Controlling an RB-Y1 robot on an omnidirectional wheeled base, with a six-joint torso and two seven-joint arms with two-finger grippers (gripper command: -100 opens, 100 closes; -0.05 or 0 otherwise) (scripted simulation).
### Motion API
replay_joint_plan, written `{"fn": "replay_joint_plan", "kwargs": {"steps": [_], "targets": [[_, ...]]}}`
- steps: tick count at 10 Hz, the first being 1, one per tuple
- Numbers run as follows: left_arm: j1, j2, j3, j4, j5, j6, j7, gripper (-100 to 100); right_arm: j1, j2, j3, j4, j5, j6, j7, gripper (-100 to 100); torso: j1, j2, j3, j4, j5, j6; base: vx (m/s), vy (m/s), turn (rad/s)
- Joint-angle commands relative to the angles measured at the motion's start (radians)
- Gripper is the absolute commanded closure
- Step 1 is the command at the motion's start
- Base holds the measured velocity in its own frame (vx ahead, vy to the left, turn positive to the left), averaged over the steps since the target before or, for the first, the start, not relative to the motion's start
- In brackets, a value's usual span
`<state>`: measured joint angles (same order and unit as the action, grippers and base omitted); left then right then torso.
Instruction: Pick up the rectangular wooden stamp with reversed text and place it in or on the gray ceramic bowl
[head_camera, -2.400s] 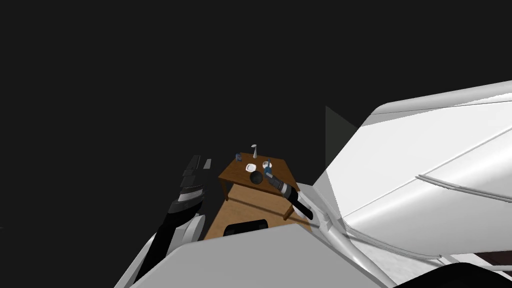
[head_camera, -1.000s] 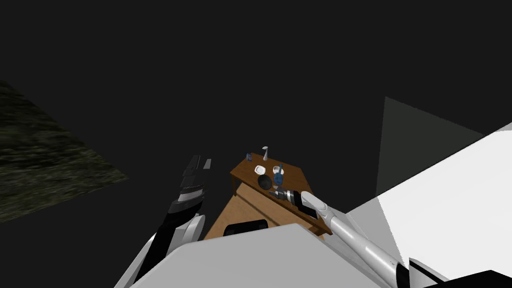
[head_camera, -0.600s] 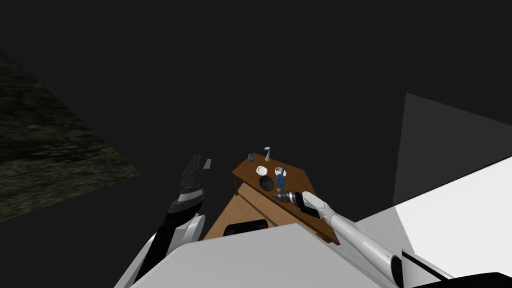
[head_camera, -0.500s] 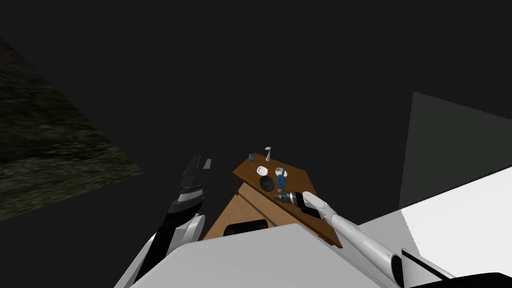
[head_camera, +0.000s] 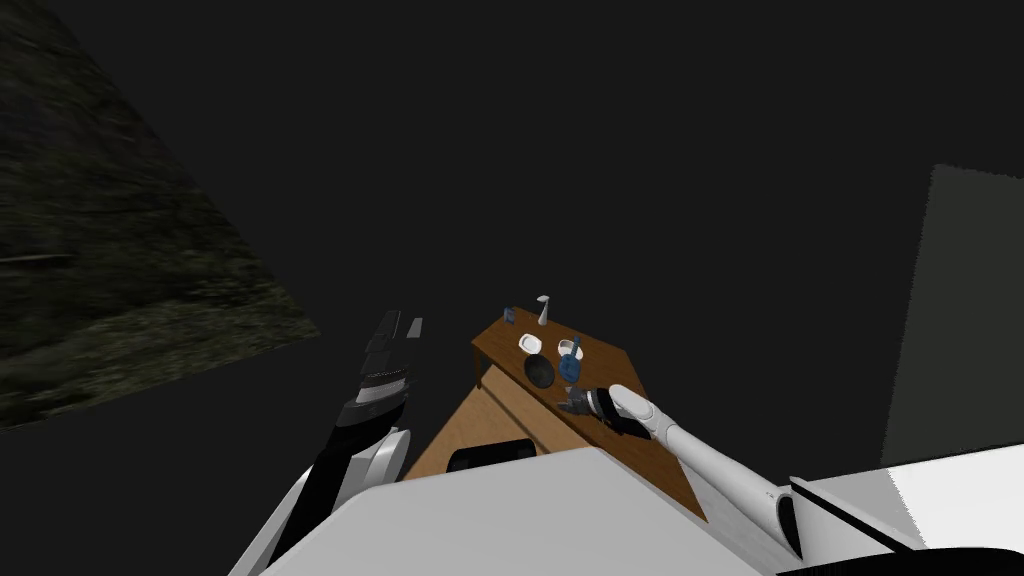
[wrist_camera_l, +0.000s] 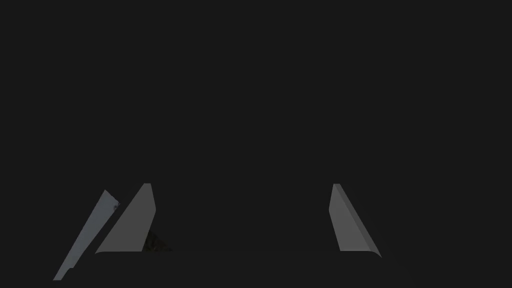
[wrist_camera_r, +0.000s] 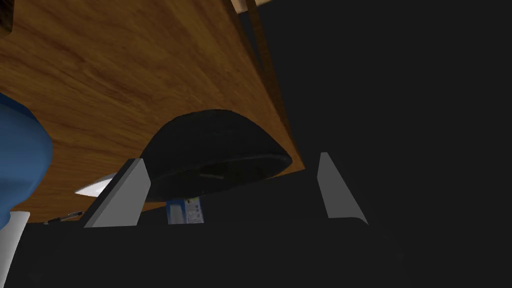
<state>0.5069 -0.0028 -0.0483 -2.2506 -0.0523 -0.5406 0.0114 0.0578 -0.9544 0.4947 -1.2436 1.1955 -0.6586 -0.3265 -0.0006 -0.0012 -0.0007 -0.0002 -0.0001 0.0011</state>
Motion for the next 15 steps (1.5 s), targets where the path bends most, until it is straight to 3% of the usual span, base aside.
{"fn": "replay_joint_plan", "kwargs": {"steps": [1,2,3,4,9,10,15], "targets": [[0.0,0.0,0.0,0.0,0.0,0.0,0.0,0,-0.009,-0.021,0.027,0.05,0.05,-0.01,0.001,-100,0.0,0.0,0.0,0.0,0.0,0.0,0.003,-0.029,0.331],[0.0,0.0,0.0,0.0,0.0,0.0,0.0,0,-0.009,-0.021,0.027,0.069,0.067,-0.01,0.001,-100,-0.001,0.0,0.0,0.0,0.0,0.0,0.005,-0.031,0.096],[0.0,0.0,0.0,0.0,0.0,0.0,0.0,0,-0.019,-0.033,0.05,0.11,0.092,-0.013,-0.005,-100,-0.001,0.0,0.0,0.0,0.0,0.001,0.003,-0.02,0.14],[0.0,0.0,0.0,0.0,0.0,0.0,0.0,0,-0.019,-0.033,0.05,0.11,0.11,-0.013,-0.005,-100,0.0,0.0,0.0,0.0,0.0,0.0,0.002,-0.017,0.078],[0.0,0.0,0.0,0.0,0.0,0.0,0.0,0,-0.046,-0.066,0.132,0.249,0.248,-0.027,-0.024,-100,0.0,0.0,0.0,0.0,0.0,0.001,0.0,-0.019,0.153],[0.0,0.0,0.0,0.0,0.0,0.0,0.0,0,-0.046,-0.066,0.132,0.249,0.254,-0.027,-0.024,-100,0.0,0.0,0.0,0.0,0.0,0.001,-0.004,-0.019,0.067],[0.0,0.0,0.0,0.0,0.0,0.0,0.0,0,-0.055,-0.079,0.208,0.359,0.367,-0.041,-0.04,-100,0.0,0.001,0.0,0.0,0.0,0.001,-0.006,-0.013,0.114]]}}
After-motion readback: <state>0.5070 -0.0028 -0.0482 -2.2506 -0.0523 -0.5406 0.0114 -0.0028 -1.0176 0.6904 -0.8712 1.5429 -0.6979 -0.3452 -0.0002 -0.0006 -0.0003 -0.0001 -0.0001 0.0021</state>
